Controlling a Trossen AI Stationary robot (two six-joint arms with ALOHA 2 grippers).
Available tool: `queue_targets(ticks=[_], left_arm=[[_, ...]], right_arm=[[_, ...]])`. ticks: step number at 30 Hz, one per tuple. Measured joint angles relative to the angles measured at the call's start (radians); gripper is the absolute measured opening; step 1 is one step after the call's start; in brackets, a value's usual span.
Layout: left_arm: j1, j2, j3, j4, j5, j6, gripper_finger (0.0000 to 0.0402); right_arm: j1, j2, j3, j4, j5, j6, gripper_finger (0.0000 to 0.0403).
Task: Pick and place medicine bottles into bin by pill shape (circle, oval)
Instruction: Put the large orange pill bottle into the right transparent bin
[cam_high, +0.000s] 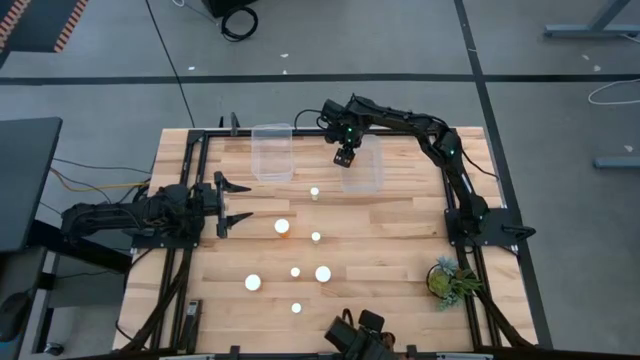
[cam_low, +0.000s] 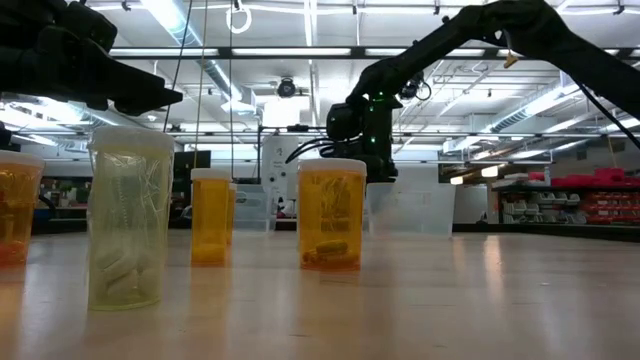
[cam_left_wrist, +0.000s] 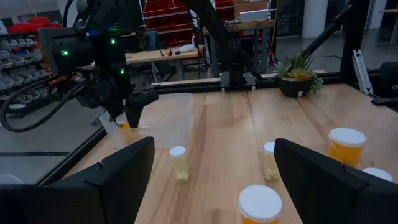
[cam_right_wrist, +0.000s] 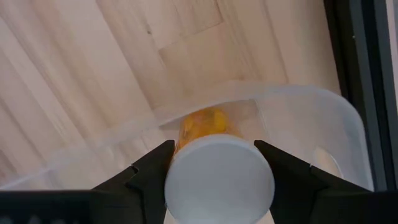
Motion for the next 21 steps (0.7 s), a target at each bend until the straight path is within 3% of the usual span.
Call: queue_targets(ticks=[15, 21], left_arm=[[0.000, 0.000, 0.000, 0.000, 0.000, 0.000, 0.0341], [0.000, 0.000, 0.000, 0.000, 0.000, 0.000, 0.0341]], right_arm=[[0.000, 0.000, 0.000, -0.006, 0.000, -0.013, 0.0223], [0.000, -0.002, 0.000, -0.019, 0.000, -0.015, 0.0265]])
